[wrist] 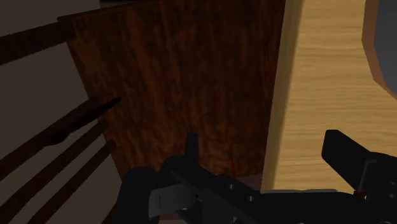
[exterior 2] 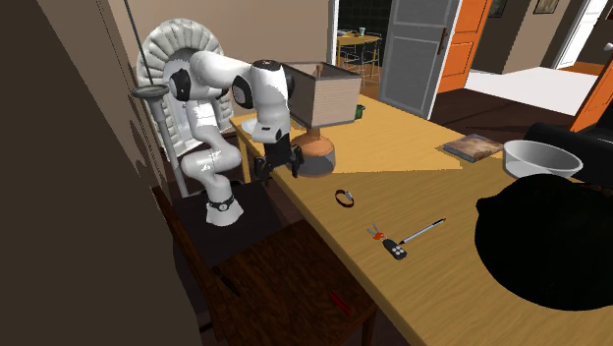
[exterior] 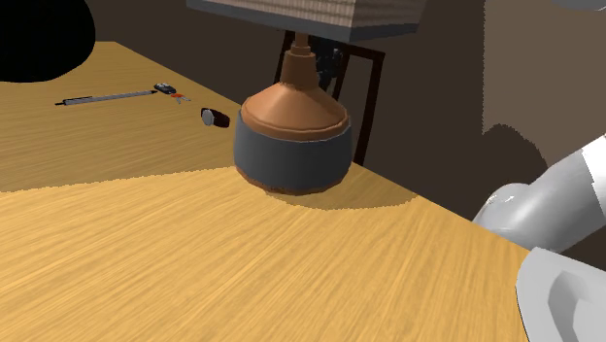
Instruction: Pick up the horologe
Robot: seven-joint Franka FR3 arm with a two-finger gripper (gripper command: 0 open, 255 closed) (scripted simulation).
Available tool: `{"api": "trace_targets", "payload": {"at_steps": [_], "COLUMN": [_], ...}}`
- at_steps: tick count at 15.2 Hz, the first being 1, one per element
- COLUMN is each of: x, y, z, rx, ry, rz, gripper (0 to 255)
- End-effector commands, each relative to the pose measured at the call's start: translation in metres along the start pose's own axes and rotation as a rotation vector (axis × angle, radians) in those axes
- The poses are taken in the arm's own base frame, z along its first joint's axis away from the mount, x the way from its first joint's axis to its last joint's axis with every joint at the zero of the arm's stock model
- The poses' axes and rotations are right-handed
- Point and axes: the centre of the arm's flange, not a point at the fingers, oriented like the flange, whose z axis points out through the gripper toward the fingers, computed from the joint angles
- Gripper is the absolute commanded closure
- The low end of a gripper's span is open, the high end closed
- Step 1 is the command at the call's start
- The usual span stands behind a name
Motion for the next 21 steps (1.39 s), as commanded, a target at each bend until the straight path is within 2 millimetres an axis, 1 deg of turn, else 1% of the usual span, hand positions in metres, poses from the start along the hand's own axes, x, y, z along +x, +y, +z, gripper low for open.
{"api": "trace_targets", "payload": {"at_steps": [1, 15, 16, 21], "x": [0.019, 0.138, 0.138, 0.136], "y": [-0.021, -0.16, -0.16, -0.159], "z": [0.0, -0.002, -0.002, 0.025], "rx": [0.01, 0.079, 0.079, 0.079], "ry": [-0.011, -0.079, -0.079, -0.079], "rz": [0.001, 0.006, 0.006, 0.006], "gripper": [0, 0, 0, 0]}}
